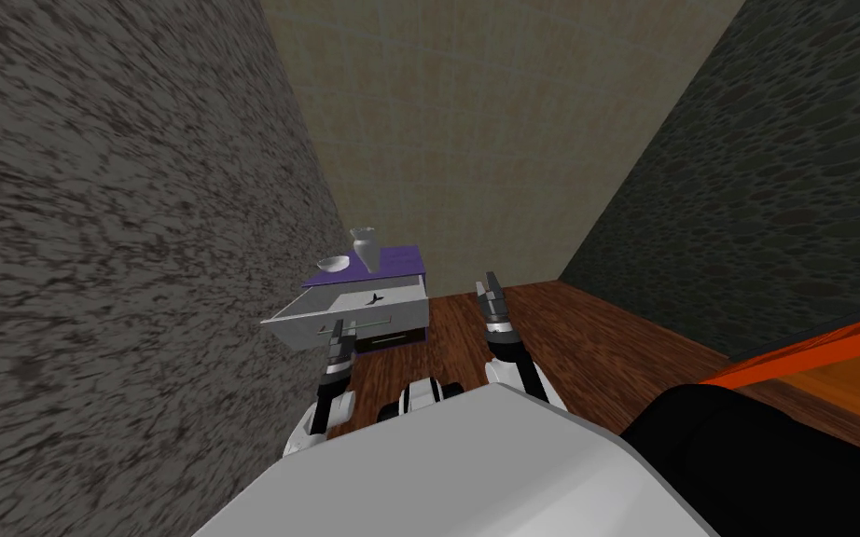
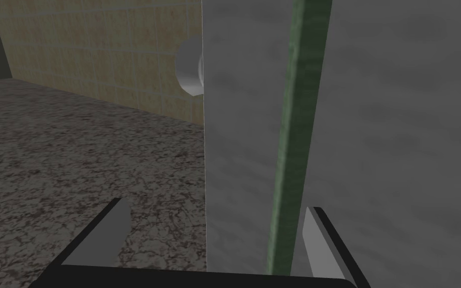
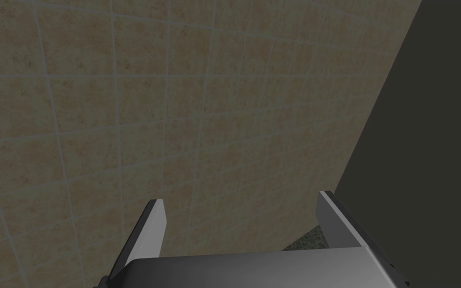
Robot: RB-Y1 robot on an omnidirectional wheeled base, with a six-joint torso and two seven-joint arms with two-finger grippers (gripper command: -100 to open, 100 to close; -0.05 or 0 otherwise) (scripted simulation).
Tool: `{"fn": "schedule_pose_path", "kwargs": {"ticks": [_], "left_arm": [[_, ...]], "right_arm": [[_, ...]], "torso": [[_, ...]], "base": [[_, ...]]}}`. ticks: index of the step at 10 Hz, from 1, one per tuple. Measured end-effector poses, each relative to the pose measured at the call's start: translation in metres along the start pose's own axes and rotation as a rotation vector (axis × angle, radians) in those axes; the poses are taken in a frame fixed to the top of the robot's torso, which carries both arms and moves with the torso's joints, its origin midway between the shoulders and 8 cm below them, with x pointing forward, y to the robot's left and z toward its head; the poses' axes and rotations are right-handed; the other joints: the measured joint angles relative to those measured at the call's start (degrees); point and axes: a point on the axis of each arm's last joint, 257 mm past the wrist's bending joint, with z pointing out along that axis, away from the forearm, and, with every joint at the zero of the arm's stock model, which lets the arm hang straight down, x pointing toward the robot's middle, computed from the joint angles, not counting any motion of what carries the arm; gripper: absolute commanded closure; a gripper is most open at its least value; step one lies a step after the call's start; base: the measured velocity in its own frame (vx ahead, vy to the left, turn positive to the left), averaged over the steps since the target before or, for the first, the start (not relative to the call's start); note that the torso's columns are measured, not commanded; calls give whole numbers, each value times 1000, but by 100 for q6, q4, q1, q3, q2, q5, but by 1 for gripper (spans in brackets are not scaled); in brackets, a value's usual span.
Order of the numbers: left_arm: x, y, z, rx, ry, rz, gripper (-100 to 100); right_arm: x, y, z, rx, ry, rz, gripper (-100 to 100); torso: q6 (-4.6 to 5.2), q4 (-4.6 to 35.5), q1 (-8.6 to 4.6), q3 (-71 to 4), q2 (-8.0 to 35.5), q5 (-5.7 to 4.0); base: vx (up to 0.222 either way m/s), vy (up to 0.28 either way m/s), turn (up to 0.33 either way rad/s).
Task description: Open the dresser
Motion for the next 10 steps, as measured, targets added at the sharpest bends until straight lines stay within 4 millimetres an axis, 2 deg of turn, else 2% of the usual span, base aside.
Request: {"fn": "schedule_pose_path", "kwargs": {"ticks": [4, 5, 10], "left_arm": [[-4, 4, 36, -15, 0, -8, -100], [-5, 6, 36, -23, -1, -9, 0], [-5, 9, 33, -35, -3, -9, 0]], "right_arm": [[0, 0, 0, 0, 0, 0, 0], [0, 0, 0, 0, 0, 0, 0], [0, 0, 0, 0, 0, 0, 0]], "torso": [[-2, 27, -10, 4, 13, -18], [-3, 19, -11, 3, 7, -14], [1, 0, 0, -7, -9, -1]], "base": [[-74, -13, 9], [0, 0, 0], [0, 0, 0]]}}
